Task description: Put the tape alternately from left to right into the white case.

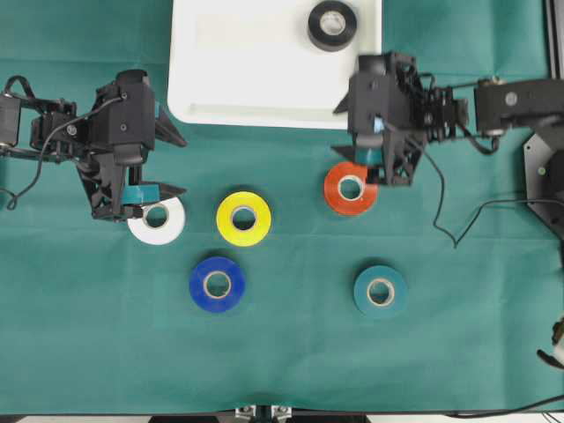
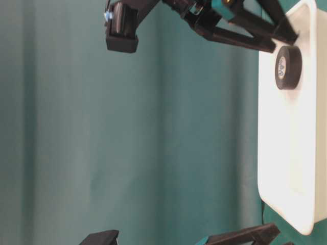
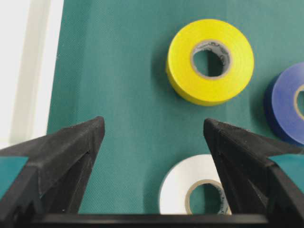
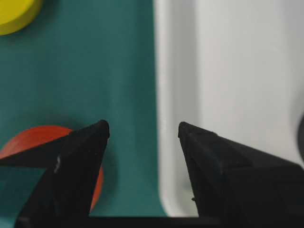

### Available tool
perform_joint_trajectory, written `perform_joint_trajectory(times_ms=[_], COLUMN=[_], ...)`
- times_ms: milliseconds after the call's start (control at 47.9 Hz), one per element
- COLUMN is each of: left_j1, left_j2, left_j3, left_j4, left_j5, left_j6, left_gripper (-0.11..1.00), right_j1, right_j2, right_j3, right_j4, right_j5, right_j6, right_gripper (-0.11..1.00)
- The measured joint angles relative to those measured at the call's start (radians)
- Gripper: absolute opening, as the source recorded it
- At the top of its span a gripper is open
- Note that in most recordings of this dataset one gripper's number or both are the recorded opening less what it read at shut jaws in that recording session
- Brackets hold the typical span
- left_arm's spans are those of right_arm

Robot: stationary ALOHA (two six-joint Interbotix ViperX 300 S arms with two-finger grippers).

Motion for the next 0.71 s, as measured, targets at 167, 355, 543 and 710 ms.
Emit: perform_joint_trajectory(times_ms=[167, 355, 543, 710], left_j1=[-0.002, -0.006, -0.029, -0.051], left_j2=[0.0, 0.0, 0.0, 0.017], left_j3=[0.0, 0.0, -0.006, -0.006], left_j4=[0.0, -0.002, 0.0, -0.002], left_j5=[0.0, 0.0, 0.0, 0.005], left_j6=[0.0, 0.0, -0.014, -0.057], left_gripper=[0.59, 0.59, 0.59, 0.59], right_j1=[0.012, 0.012, 0.014, 0.017], right_j2=[0.0, 0.0, 0.0, 0.0], right_j3=[0.003, 0.008, 0.011, 0.011], right_j4=[0.0, 0.0, 0.0, 0.0], right_j5=[-0.002, -0.023, -0.041, -0.048], right_j6=[0.0, 0.0, 0.0, 0.0], right_gripper=[0.68, 0.68, 0.68, 0.68])
